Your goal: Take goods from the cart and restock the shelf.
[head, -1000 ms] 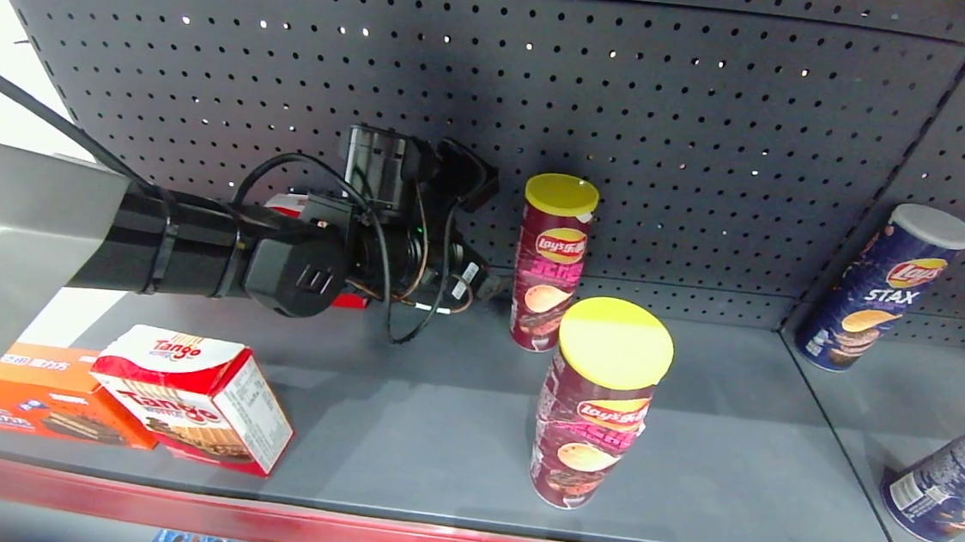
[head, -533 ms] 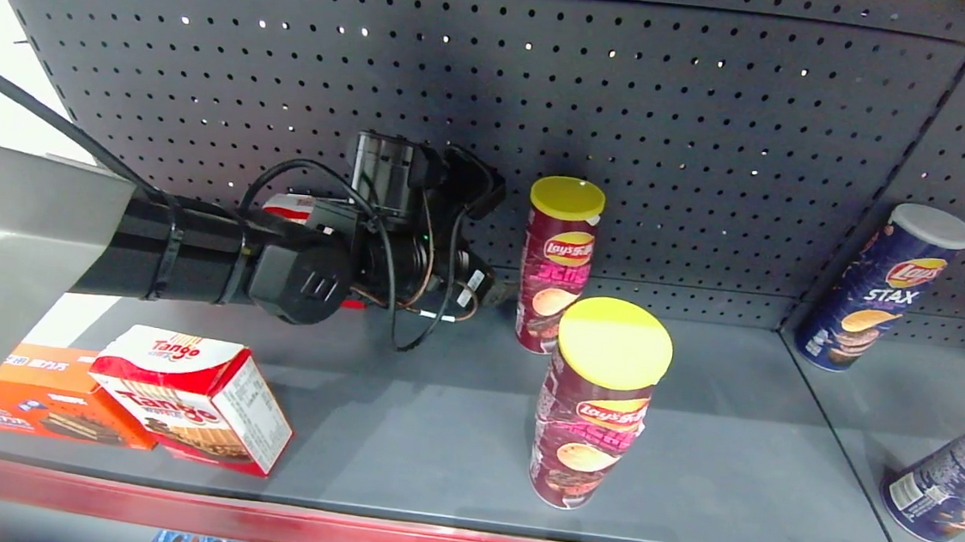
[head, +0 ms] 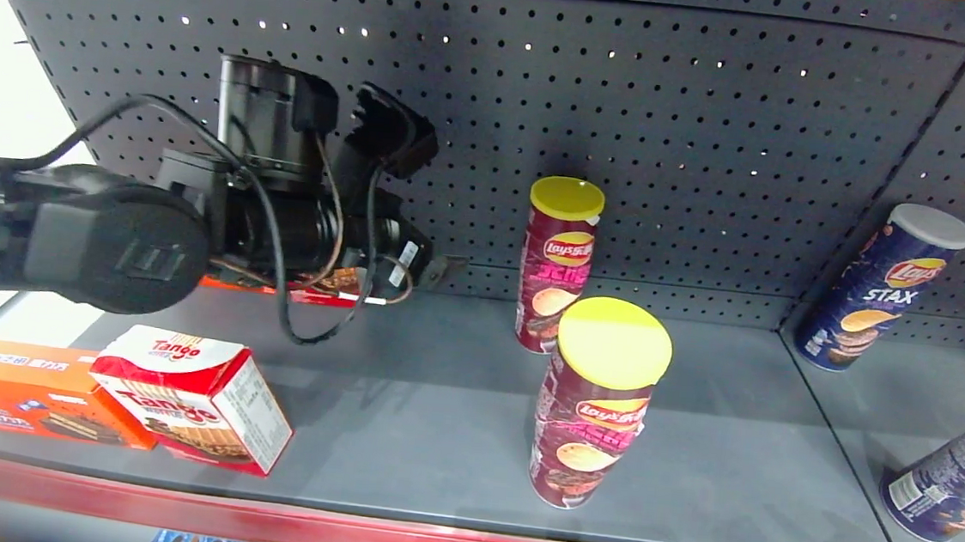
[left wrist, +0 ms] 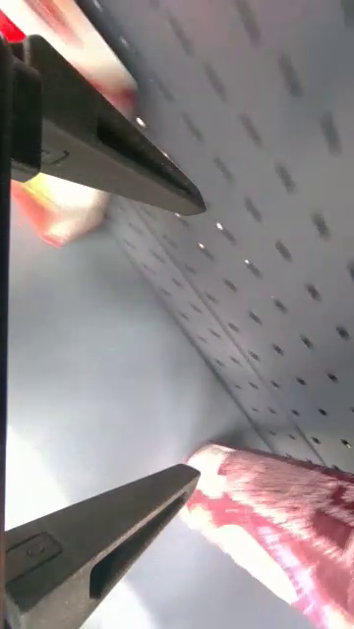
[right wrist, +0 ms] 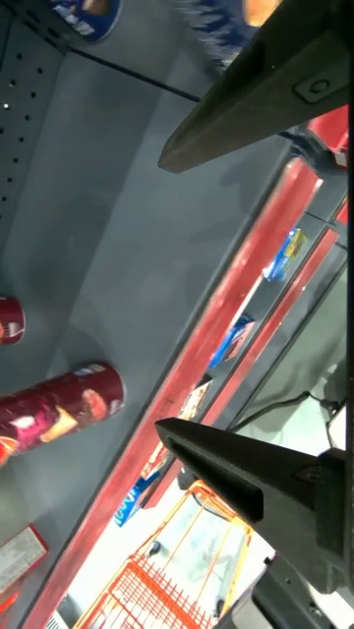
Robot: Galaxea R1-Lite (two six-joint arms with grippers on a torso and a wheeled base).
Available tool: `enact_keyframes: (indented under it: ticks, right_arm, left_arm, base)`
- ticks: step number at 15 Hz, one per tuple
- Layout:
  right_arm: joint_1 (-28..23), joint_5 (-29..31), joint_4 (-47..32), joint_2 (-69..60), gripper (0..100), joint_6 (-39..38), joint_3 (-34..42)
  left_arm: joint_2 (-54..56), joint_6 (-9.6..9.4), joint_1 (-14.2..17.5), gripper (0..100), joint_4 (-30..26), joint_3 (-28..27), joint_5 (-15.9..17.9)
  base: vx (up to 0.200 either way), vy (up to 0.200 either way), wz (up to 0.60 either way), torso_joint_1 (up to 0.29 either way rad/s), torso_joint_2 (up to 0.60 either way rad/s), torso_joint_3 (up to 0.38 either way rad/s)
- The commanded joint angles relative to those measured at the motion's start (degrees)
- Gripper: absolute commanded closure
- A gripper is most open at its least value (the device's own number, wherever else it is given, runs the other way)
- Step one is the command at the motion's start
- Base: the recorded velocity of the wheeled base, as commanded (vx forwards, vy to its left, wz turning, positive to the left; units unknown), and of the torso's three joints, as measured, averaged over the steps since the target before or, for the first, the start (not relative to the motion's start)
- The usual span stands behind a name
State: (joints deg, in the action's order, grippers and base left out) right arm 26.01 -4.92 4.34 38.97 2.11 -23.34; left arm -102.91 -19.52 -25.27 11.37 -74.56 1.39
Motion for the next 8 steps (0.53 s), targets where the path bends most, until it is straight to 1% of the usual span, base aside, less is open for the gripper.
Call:
enact_keyframes:
  ticks: [1,4,5,6,8]
  right_arm:
    - [0.3,0.0,2.2,11.5,0,0.3,-4.3]
    - [1.8,0.2,11.7,20.9,0,0.5,-3.8]
    - [1.9,0.2,11.8,21.0,0,0.5,-3.8]
    - [2.1,0.1,13.5,23.3,0,0.8,-3.5]
    - [2.1,0.0,13.5,25.2,0,0.8,-3.5]
  left_arm:
    - [9.1,-0.08,2.1,0,-0.7,5.7,0.0]
    - [13.1,-0.08,3.6,0,-0.1,10.1,0.0]
    - [13.2,-0.08,3.7,0,-0.1,10.3,0.0]
    - [15.5,-0.08,5.0,0,0.1,12.6,0.0]
    - [16.9,-0.08,6.5,0,0.1,13.2,0.4]
  base:
    - [0.000,0.000,0.00,0.000,0.00,0.000]
    - [0.000,0.000,0.00,0.000,0.00,0.000]
    - [0.000,0.000,0.00,0.000,0.00,0.000]
    - [0.000,0.000,0.00,0.000,0.00,0.000]
    - [0.000,0.000,0.00,0.000,0.00,0.000]
